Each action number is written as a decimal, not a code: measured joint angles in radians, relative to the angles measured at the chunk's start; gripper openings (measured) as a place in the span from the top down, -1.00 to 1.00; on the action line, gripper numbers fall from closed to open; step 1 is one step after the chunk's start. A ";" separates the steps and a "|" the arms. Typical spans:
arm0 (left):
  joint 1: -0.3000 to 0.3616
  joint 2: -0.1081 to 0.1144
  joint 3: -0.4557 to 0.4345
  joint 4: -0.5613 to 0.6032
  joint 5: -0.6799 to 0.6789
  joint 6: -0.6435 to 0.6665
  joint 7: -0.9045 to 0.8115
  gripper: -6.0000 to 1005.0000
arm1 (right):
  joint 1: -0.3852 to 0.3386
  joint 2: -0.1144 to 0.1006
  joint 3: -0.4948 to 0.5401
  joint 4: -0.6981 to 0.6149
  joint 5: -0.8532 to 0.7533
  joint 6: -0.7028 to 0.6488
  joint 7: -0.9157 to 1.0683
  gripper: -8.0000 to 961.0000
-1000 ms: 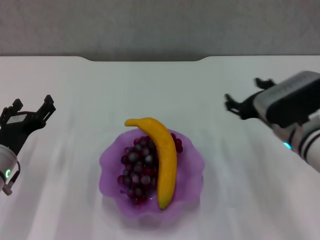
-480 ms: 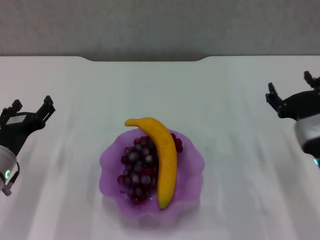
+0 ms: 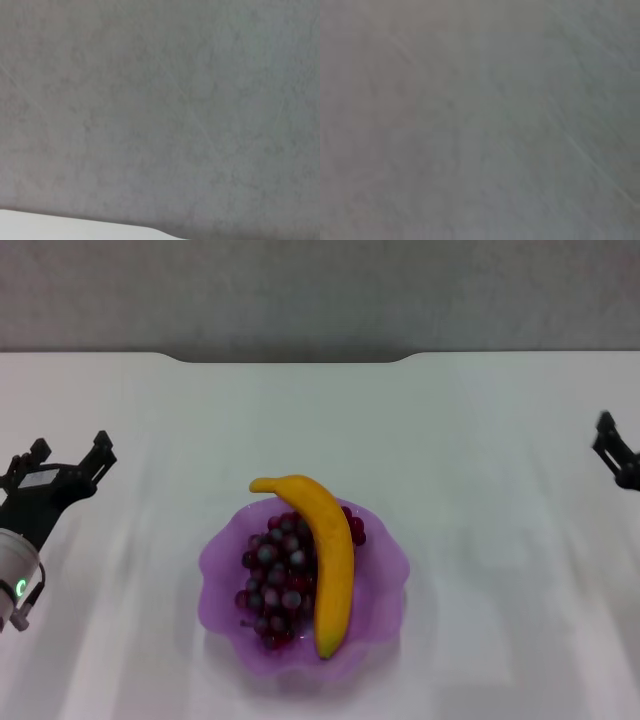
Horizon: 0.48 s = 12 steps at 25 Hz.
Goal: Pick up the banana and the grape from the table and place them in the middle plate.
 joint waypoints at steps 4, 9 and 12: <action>-0.003 0.000 0.000 -0.001 0.000 -0.006 -0.004 -0.78 | -0.002 0.003 -0.001 -0.042 0.001 0.014 0.038 -0.84; -0.003 0.000 -0.004 -0.018 -0.001 -0.003 0.000 -0.78 | -0.001 0.004 -0.002 -0.049 0.001 0.022 0.043 -0.84; -0.008 0.000 -0.010 -0.027 -0.003 -0.003 0.000 -0.78 | 0.002 0.003 -0.003 -0.049 0.001 0.027 0.045 -0.84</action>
